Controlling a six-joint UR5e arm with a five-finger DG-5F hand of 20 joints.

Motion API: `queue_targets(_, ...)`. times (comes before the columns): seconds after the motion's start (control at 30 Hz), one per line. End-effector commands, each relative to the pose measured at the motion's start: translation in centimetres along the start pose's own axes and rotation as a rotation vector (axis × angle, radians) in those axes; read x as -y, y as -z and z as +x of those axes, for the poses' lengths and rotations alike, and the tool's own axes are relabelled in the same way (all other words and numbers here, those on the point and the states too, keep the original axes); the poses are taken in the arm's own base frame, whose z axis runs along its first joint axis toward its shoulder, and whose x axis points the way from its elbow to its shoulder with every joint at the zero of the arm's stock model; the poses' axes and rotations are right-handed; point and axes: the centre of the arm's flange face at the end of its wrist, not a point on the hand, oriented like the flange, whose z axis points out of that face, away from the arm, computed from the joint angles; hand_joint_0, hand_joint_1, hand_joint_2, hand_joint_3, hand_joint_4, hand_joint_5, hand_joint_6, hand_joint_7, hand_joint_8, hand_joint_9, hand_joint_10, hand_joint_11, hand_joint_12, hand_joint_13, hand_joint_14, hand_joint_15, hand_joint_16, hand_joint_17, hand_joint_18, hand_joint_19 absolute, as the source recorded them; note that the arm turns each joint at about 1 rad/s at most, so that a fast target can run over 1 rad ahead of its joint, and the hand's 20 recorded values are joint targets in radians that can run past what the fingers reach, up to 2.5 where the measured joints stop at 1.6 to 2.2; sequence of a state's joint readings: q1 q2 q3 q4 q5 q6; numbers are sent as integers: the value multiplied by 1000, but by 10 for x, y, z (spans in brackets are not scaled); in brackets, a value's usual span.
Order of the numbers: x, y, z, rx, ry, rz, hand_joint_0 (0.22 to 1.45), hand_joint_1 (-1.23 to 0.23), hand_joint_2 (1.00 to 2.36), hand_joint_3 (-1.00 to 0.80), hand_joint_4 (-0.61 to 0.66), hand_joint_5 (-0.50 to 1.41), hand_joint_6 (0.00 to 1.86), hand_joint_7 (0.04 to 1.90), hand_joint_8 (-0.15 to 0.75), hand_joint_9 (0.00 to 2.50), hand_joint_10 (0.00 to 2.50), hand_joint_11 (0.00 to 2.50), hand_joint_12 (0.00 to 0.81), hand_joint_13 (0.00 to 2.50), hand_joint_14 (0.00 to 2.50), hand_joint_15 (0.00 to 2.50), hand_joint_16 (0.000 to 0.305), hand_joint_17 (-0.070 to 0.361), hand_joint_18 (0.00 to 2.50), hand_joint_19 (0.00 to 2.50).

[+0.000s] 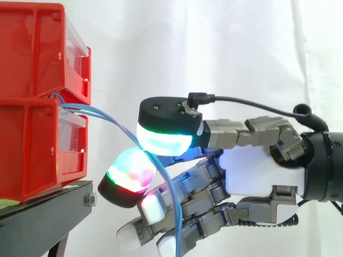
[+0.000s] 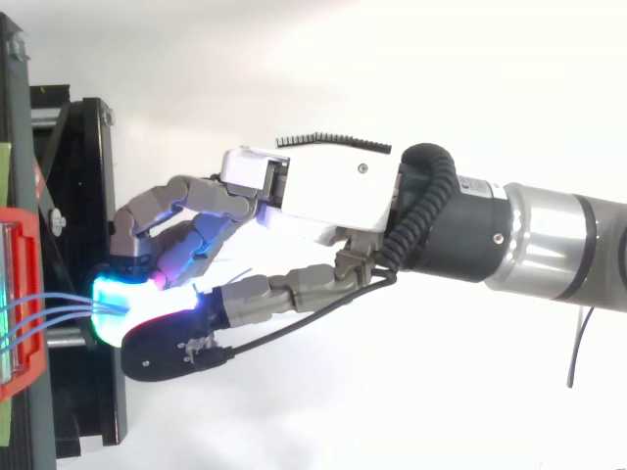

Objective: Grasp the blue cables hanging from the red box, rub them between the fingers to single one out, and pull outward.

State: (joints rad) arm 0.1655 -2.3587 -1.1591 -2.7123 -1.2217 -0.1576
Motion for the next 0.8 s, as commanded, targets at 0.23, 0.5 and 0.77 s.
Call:
queue_targets(0.23, -16, 8, -7, -2, 10, 38, 638, -768, 1017, -85, 141, -175, 912, 1016, 405, 904, 16, 745, 481, 757, 12, 388, 67, 151, 873, 437)
queue_targets(0.5, -24, 12, -10, -3, -14, 57, 613, -790, 1015, -232, 258, -177, 879, 987, 384, 898, 16, 755, 471, 756, 13, 397, 64, 145, 858, 455)
queue_targets(0.77, -23, 14, -10, -4, -28, 82, 560, -707, 1006, -404, 252, -167, 856, 943, 389, 933, 16, 747, 474, 753, 14, 394, 65, 146, 842, 482)
